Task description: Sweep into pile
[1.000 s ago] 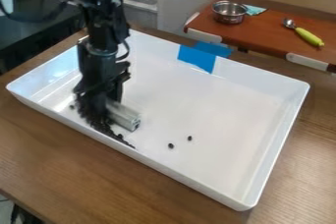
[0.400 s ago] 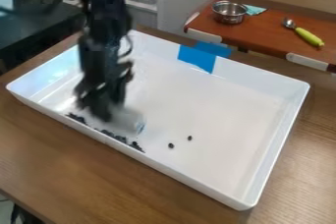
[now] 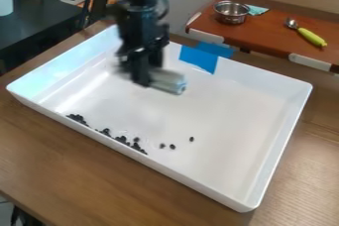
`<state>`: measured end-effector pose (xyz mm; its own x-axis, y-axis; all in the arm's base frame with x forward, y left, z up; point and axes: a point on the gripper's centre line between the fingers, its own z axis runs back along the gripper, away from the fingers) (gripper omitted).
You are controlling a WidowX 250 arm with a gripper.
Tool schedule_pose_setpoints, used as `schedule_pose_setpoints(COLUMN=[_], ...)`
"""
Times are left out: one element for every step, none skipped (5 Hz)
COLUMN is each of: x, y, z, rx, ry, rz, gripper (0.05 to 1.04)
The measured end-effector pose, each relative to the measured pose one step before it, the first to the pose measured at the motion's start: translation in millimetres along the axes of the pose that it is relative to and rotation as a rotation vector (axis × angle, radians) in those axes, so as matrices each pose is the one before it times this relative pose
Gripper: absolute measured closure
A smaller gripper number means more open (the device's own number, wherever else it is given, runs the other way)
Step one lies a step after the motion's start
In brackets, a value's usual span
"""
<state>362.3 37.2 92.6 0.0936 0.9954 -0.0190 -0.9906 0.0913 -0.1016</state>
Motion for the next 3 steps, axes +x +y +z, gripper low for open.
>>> schedule_pose_setpoints(x=[-32.78, -35.81, -29.59], y=[-20.64, -17.68, -9.34], z=[-13.4, -6.25, -11.72], rx=[0.0045, -0.0577, -0.0106], ry=[0.0185, -0.0497, -0.0263], rz=[-0.1211, -0.1669, -0.09], gripper=[0.692, 0.692, 0.692])
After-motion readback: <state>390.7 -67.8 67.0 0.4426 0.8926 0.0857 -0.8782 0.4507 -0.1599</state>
